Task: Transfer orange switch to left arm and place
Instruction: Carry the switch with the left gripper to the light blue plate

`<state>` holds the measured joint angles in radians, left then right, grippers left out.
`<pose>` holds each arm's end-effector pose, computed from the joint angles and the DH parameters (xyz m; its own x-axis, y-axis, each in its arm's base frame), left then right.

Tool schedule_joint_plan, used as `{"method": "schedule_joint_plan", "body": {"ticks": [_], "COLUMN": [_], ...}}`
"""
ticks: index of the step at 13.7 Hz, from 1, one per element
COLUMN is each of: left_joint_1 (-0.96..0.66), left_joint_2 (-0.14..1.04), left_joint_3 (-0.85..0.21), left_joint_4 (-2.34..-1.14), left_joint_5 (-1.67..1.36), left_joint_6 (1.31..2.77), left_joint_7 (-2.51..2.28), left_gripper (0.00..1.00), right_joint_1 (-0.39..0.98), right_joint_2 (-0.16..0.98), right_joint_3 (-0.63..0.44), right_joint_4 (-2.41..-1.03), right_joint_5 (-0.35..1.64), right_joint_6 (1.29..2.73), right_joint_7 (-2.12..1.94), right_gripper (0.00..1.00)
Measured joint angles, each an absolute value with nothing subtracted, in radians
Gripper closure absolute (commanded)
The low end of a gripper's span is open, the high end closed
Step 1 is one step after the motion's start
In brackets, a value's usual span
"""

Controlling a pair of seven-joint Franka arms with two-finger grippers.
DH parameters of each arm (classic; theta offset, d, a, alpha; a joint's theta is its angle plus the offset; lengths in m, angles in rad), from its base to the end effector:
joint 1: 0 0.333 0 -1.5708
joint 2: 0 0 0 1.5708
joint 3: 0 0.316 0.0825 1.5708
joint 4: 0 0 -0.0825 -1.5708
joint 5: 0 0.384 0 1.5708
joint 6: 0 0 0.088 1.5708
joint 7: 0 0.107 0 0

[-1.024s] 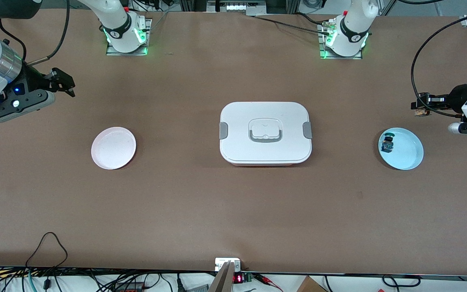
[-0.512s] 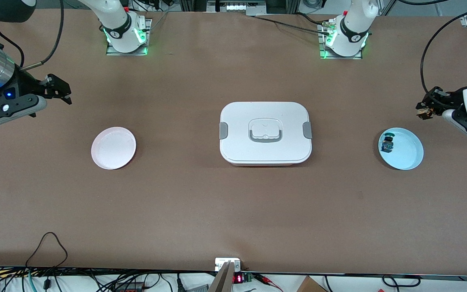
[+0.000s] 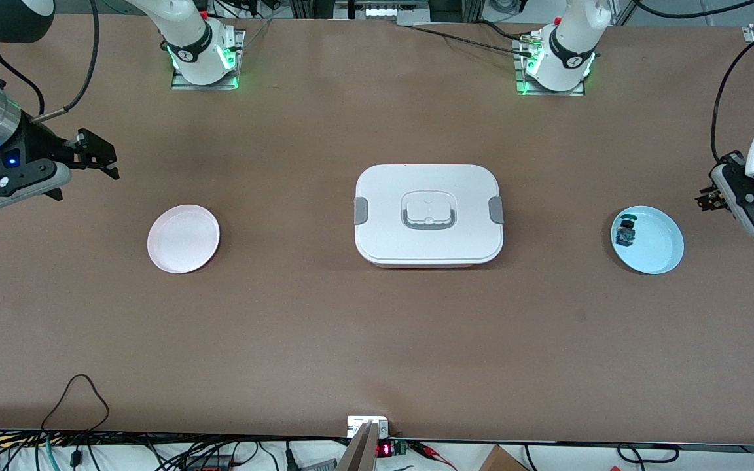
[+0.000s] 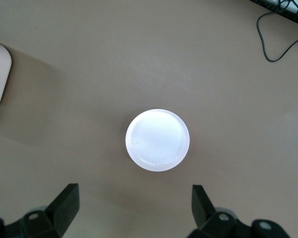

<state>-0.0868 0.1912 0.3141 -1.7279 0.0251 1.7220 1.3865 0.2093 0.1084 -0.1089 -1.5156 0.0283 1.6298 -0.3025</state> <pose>0.5809 0.1260 0.4573 0.3830 -0.9166 -0.1152 -0.9018 -0.3980 0.1685 0.5889 0.0657 0.5941 0.9203 0.3912 0.0111 0.3913 -0.9202 -0.0138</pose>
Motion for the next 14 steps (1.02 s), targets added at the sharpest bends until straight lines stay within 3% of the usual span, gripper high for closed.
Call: {"method": "schedule_joint_plan", "body": {"ticks": [5, 14], "left_joint_1": [0.006, 0.061], "left_joint_2": [0.281, 0.413], "left_joint_3": [0.284, 0.267], "left_joint_4": [-1.761, -1.792], "left_joint_5": [0.027, 0.027], "left_joint_6": [1.868, 1.984], "left_joint_7": [1.684, 1.857], "left_gripper": [1.0, 1.0], "right_joint_1": [0.209, 0.192], "right_joint_2": [0.11, 0.116], "right_joint_3": [-0.109, -0.11], "right_joint_4": [-1.522, -1.535], "right_joint_5": [0.026, 0.016], "right_joint_6": [1.623, 1.622], "right_joint_7": [-0.337, -0.319], "right_gripper": [0.0, 0.0]}}
